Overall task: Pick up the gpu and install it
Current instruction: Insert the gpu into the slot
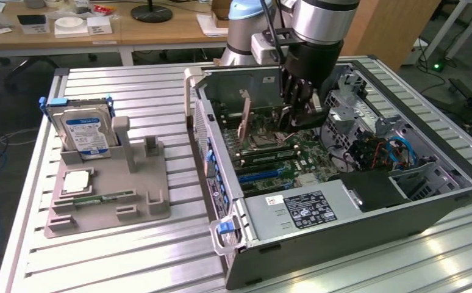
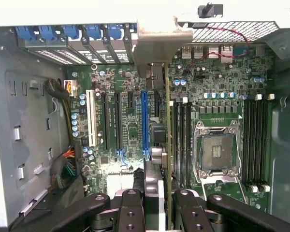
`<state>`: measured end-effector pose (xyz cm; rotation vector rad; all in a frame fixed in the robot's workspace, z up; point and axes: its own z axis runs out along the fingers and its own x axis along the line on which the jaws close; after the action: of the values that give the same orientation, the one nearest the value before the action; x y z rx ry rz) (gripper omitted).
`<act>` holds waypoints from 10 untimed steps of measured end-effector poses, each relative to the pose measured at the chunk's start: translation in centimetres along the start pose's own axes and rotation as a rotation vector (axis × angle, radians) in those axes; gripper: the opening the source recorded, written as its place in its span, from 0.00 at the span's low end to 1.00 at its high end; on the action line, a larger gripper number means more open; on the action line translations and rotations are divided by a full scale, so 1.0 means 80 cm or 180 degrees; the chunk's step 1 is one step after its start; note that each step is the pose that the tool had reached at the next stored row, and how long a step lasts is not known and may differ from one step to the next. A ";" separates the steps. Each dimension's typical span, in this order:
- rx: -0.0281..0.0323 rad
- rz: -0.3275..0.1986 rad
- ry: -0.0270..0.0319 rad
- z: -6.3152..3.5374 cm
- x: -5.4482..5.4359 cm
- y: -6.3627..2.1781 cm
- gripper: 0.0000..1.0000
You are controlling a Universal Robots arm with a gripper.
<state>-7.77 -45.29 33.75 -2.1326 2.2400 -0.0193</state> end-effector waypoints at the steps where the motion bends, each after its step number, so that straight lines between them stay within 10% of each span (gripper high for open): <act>1: 0.0000 0.0000 0.0000 0.001 0.000 0.000 0.28; 10: 0.0001 -0.0001 0.0001 0.006 0.007 0.001 0.28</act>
<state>-7.87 -45.84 33.22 -2.1329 2.2398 -0.0197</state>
